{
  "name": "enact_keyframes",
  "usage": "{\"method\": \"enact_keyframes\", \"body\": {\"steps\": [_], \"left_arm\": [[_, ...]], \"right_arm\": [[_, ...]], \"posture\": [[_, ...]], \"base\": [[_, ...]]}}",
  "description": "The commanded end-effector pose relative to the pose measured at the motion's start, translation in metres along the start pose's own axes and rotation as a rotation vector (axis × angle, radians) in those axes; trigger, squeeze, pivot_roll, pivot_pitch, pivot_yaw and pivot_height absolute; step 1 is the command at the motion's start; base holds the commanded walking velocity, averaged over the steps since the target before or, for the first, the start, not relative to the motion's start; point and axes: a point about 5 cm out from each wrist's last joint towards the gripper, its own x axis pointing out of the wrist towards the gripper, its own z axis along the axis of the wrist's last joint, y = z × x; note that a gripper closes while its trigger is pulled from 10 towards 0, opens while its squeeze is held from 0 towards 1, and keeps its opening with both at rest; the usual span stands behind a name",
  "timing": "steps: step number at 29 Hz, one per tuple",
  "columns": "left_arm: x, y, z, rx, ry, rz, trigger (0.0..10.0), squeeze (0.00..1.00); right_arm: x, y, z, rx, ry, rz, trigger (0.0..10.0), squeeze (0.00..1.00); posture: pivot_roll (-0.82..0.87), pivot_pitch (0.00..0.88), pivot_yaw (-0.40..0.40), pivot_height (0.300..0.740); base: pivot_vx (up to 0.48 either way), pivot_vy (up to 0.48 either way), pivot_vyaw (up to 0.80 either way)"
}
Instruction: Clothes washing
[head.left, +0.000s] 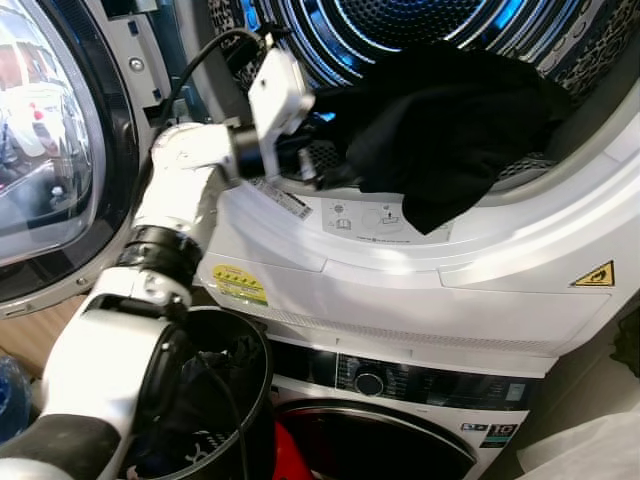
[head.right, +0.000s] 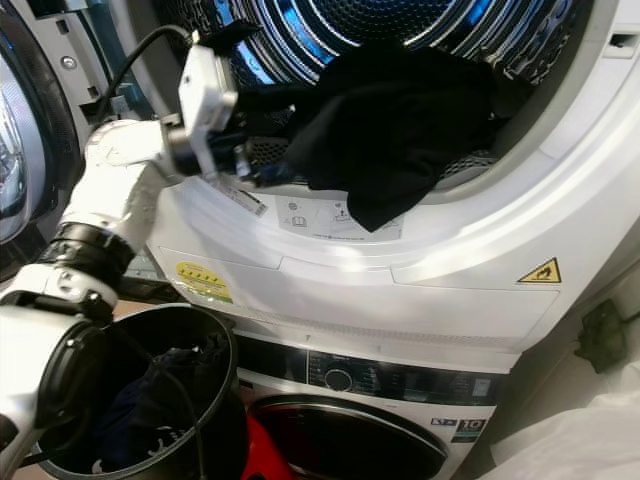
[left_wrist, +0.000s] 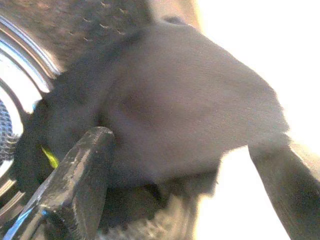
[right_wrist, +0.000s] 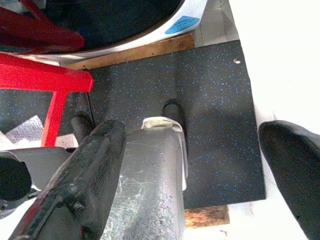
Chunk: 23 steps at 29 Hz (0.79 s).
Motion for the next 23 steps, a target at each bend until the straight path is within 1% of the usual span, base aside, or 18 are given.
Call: {"method": "enact_keyframes", "body": {"steps": [1,3,5,6,8,10,12,13,17,18,19,20,21,23], "left_arm": [[-0.01,-0.007,0.01,0.017,0.012,-0.074,10.0,0.0],[-0.013,-0.008,0.012,0.044,0.052,-0.08,10.0,0.0],[-0.016,-0.014,0.014,0.052,0.099,-0.115,10.0,0.0],[-0.016,-0.014,0.014,0.052,0.099,-0.115,10.0,0.0],[-0.015,-0.022,0.014,0.044,0.108,-0.139,10.0,0.0],[-0.014,-0.03,0.014,0.007,0.096,-0.176,10.0,0.0],[-0.014,-0.042,0.012,-0.041,0.099,-0.242,10.0,0.0],[-0.013,-0.056,0.009,-0.087,0.1,-0.327,10.0,0.0],[-0.007,-0.079,0.003,-0.135,0.109,-0.448,10.0,0.0],[-0.003,-0.089,0.0,-0.157,0.104,-0.498,10.0,0.0],[0.008,-0.105,-0.007,-0.181,0.098,-0.562,10.0,0.0],[0.008,-0.105,-0.007,-0.181,0.098,-0.562,10.0,0.0],[0.018,-0.114,-0.014,-0.173,0.098,-0.568,10.0,0.0],[0.033,-0.12,-0.022,-0.139,0.081,-0.513,10.0,0.0]], "right_arm": [[-0.001,0.008,-0.011,0.005,0.044,0.021,10.0,0.0],[-0.001,0.008,-0.011,0.002,0.046,0.022,10.0,0.0],[-0.001,0.009,-0.011,-0.002,0.047,0.025,10.0,0.0],[-0.001,0.009,-0.011,-0.002,0.047,0.025,10.0,0.0],[-0.001,0.009,-0.012,-0.001,0.049,0.025,10.0,0.0],[-0.001,0.01,-0.012,0.0,0.049,0.026,10.0,0.0],[-0.001,0.01,-0.012,0.0,0.049,0.026,10.0,0.0],[-0.001,0.01,-0.012,-0.003,0.049,0.026,10.0,0.0],[-0.001,0.009,-0.012,0.001,0.048,0.023,10.0,0.0],[-0.001,0.009,-0.012,0.001,0.047,0.023,10.0,0.0],[-0.001,0.009,-0.012,0.0,0.048,0.023,10.0,0.0],[-0.001,0.009,-0.012,0.0,0.048,0.023,10.0,0.0],[-0.001,0.009,-0.012,-0.002,0.048,0.025,10.0,0.0],[-0.001,0.01,-0.013,-0.006,0.05,0.028,10.0,0.0]], "posture": [[-0.07,0.0,0.081,0.74],[-0.06,0.0,0.08,0.74],[-0.05,0.0,0.078,0.74],[-0.05,0.0,0.078,0.74],[-0.05,0.0,0.079,0.74],[-0.06,0.0,0.078,0.74],[-0.06,0.0,0.077,0.74],[-0.06,0.0,0.077,0.74],[-0.06,0.0,0.078,0.74],[-0.06,0.0,0.078,0.74],[-0.05,0.0,0.078,0.74],[-0.05,0.0,0.078,0.74],[-0.05,0.0,0.079,0.74],[-0.05,0.0,0.081,0.74]], "base": [[0.0,0.0,0.0],[0.0,0.0,0.0],[0.0,0.0,0.0],[0.0,0.0,0.0],[0.0,0.0,0.0],[0.0,0.0,0.0],[0.0,0.0,0.0],[0.0,0.0,0.0],[0.0,0.0,0.0],[0.0,0.0,0.0],[0.0,0.0,0.0],[0.0,0.0,0.0],[0.0,0.0,0.0],[0.0,0.0,0.0]]}}
